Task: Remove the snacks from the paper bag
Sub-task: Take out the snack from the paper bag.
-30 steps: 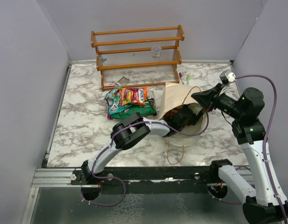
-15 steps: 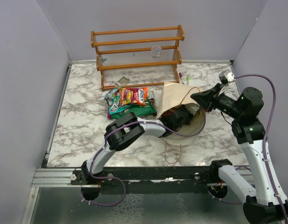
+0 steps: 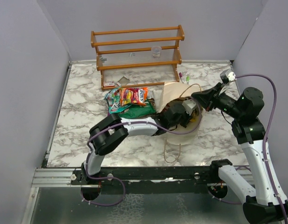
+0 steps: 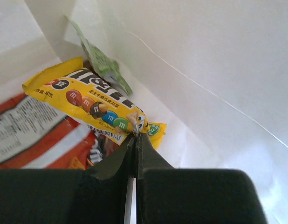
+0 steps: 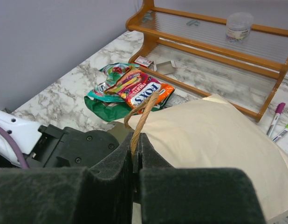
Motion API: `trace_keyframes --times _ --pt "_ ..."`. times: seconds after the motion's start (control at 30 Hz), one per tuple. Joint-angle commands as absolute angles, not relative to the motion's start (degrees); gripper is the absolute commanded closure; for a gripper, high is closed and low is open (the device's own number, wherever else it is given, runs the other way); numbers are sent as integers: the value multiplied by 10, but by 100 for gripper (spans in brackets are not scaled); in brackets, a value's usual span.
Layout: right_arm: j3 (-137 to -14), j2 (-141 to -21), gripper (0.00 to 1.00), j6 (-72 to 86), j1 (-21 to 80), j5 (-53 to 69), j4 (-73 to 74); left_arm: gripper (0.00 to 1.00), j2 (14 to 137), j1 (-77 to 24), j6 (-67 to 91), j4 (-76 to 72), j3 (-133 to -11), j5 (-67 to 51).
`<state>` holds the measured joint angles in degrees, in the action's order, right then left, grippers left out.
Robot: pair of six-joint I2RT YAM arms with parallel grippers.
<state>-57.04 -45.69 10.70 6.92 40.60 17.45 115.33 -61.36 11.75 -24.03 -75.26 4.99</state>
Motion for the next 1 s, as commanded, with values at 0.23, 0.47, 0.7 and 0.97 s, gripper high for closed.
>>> trace_keyframes --times 0.23,0.47,0.7,0.97 --pt "-566 -430 98 116 71 337 159 100 977 -613 173 -186 -631 -104" --pt "-553 -418 98 124 71 270 155 100 818 -614 103 -151 -539 -188" --pt "-542 -420 98 126 71 276 140 100 641 -613 4 -12 -503 -156" --pt "-536 -425 98 125 71 288 132 100 518 -613 -83 53 -507 119"
